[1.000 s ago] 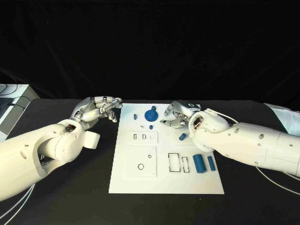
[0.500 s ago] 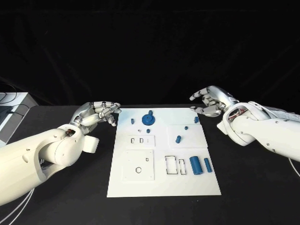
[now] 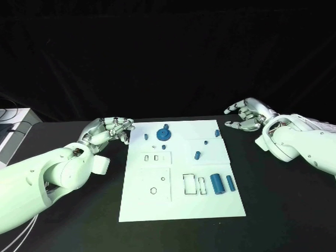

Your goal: Assemble the parts on the task board

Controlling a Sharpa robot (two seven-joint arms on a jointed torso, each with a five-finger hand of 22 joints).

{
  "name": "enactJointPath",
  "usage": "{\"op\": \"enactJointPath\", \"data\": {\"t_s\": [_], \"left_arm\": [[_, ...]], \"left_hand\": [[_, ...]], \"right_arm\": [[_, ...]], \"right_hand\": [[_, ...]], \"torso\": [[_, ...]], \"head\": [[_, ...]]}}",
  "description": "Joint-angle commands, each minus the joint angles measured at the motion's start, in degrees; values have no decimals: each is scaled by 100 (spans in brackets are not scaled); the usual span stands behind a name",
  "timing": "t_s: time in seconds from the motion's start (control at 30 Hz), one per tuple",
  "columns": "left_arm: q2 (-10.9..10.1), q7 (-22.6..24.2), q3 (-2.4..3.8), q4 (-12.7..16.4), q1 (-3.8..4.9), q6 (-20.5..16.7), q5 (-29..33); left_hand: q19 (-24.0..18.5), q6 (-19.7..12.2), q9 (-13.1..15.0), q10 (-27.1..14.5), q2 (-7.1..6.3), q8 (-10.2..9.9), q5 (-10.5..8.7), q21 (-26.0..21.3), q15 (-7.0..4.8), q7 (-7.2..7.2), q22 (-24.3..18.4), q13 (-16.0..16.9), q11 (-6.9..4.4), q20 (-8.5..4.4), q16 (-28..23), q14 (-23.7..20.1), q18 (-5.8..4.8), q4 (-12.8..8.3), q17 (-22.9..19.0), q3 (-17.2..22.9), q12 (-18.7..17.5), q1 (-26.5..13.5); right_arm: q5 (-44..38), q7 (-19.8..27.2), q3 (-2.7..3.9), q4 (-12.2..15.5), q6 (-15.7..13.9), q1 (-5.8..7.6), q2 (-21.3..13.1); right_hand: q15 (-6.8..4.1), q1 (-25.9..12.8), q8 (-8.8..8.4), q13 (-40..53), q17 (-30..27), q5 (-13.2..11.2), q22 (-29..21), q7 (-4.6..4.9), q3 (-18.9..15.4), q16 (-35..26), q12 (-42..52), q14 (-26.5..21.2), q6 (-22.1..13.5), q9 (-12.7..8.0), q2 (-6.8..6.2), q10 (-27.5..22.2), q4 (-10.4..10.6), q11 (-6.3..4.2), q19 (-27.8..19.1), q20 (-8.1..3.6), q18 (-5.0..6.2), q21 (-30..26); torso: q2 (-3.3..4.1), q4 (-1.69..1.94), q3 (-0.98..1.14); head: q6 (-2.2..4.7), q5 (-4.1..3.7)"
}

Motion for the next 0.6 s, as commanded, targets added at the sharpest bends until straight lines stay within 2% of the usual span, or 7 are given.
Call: {"op": "enactJointPath", "data": {"t_s": [0.03,0.07,0.4,0.6], "left_arm": [[12,111,5,-13,-13,154,-14],[13,113,5,-21,-17,157,-15],[24,121,5,-58,-37,187,-43],[29,118,5,-63,-44,194,-64]], "left_hand": [[-54,16,10,21,-31,29,-18,-29,1,-40,-10,9,-4,4,-28,-41,39,-46,-9,-3,34,7],[-56,15,10,18,-36,30,-19,-31,1,-41,-12,10,-4,4,-32,-43,39,-54,-13,-3,36,15],[-43,-3,15,-61,-60,31,-21,-20,2,-38,-13,3,6,1,-21,1,39,-91,-26,-1,20,44],[-25,-11,17,-90,-60,32,-21,-2,3,-36,-7,0,11,1,2,36,39,-99,-24,1,16,48]], "right_arm": [[-374,96,-6,-89,458,-71,75],[-415,92,-7,-129,483,-96,103],[-674,18,-10,-581,481,-260,408],[-745,15,-10,-690,472,-324,523]], "right_hand": [[-19,62,-41,1509,1421,-19,1381,-1,-3,10,12,588,-55,-12,-5,612,-31,30,520,-14,-40,-37],[-12,72,-57,1509,1425,-19,1381,2,-9,11,12,589,-84,-20,-8,612,-41,29,520,-10,-41,-37],[17,77,-86,1509,1453,1,1397,20,-23,20,12,595,-156,-39,6,612,-49,38,530,7,-46,-20],[24,72,-86,1509,1464,17,1397,25,-27,23,12,598,-163,-41,10,612,-46,43,530,13,-46,-20]], "torso": [[18,0,46],[15,5,37],[44,32,66],[46,37,66]], "head": [[-37,13],[-48,11],[-64,-23],[-84,-17]]}}
